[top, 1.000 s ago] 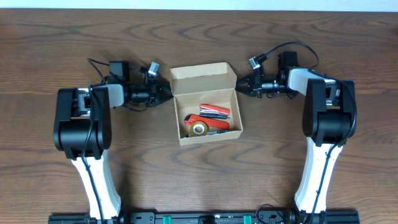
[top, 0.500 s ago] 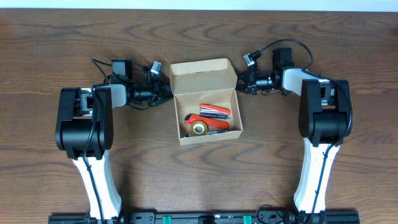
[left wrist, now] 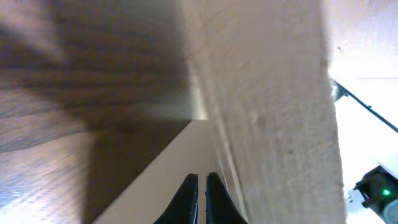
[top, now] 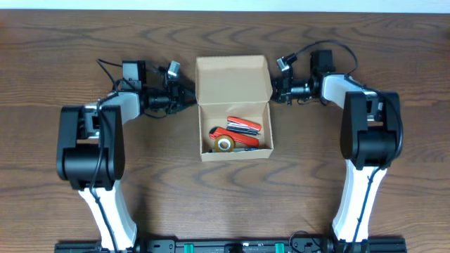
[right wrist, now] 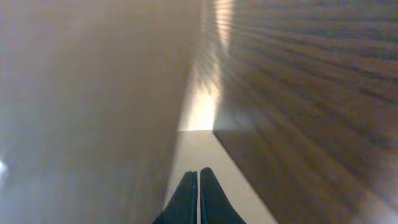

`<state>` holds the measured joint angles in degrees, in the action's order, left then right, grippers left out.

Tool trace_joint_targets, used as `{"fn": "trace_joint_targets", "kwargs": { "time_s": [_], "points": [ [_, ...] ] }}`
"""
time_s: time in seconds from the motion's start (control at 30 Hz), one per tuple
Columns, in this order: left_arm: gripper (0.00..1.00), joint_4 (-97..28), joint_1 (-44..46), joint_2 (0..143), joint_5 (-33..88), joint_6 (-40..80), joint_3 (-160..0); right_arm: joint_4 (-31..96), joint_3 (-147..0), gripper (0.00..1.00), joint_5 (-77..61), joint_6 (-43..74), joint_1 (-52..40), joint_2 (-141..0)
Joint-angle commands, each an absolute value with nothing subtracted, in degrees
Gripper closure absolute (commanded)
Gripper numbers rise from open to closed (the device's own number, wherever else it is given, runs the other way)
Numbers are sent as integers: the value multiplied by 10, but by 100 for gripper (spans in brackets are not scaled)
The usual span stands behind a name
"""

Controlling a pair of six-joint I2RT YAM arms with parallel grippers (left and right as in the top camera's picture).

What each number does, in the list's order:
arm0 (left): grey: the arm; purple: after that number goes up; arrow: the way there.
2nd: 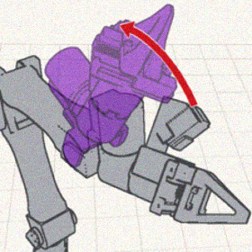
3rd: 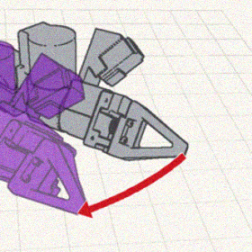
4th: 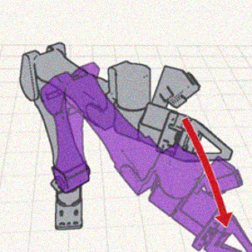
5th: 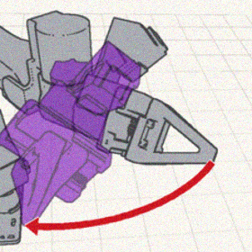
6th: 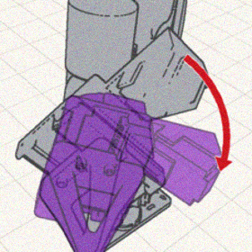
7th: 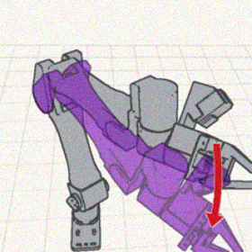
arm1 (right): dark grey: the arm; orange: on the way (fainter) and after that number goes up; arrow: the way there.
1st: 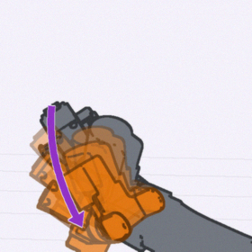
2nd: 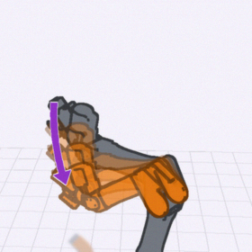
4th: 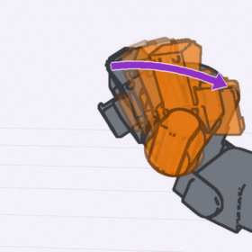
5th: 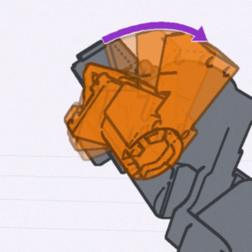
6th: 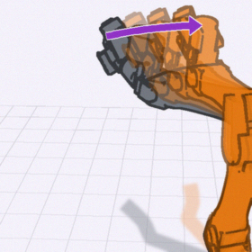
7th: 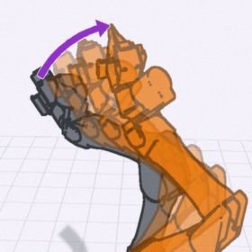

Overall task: Pack container
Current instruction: 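Fold the lid down over the box with both grippers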

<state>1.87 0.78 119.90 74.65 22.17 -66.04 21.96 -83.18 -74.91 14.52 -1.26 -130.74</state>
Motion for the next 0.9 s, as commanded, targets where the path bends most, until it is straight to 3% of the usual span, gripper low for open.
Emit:
{"fn": "trace_joint_targets", "kwargs": {
  "time_s": [0.0, 0.4, 0.87],
  "points": [
    [94, -1, 8, 1172, 736, 201, -662, 229, -832, 98, -738, 144, -17, -1264],
    [94, -192, 8, 1098, 660, 49, -662, 412, -832, 99, -607, 22, -31, -1186],
    [94, -207, 9, 1059, 637, 38, -662, 448, -832, 98, -568, 1, -38, -1148]
  ]
}}
